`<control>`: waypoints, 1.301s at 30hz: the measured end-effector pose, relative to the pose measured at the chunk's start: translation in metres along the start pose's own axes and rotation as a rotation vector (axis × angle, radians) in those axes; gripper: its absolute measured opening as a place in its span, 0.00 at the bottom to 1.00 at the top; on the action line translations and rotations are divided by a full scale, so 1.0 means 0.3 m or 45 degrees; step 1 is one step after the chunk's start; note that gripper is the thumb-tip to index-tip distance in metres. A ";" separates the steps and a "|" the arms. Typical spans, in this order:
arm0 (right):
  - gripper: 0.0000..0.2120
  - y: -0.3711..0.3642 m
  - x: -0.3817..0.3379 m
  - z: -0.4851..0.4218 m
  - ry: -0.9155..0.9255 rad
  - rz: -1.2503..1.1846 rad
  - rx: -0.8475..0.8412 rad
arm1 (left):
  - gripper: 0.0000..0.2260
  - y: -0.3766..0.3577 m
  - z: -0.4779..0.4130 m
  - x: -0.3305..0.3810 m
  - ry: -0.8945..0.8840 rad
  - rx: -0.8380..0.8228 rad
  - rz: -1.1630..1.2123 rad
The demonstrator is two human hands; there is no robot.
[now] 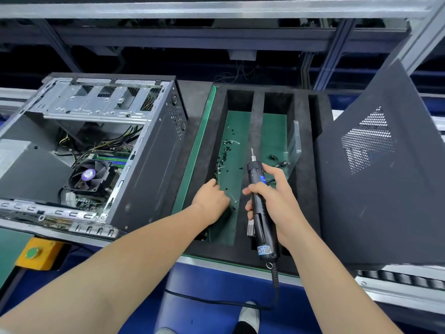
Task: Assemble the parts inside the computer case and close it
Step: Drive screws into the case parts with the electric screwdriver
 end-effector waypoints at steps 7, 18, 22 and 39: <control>0.32 -0.008 0.000 0.000 -0.007 -0.022 -0.014 | 0.07 0.010 -0.006 -0.010 0.022 0.131 0.193; 0.31 -0.048 -0.005 0.021 0.012 -0.034 -0.066 | 0.06 0.106 -0.004 -0.149 0.607 0.663 3.297; 0.30 -0.101 -0.029 0.041 0.070 -0.044 -0.114 | 0.12 0.148 0.042 -0.225 0.363 0.776 3.672; 0.29 -0.435 -0.122 0.207 0.430 -0.037 -0.359 | 0.06 0.295 0.394 -0.530 0.010 0.924 3.747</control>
Point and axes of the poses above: each hand's wrist, its own z-axis away from the middle knuckle, its own y-axis out of the back of the hand, x = y × z, the point moved 2 cm from there along -z, towards the middle knuckle, and after that the axes turned 5 degrees about -z, right-handed, at the moved point
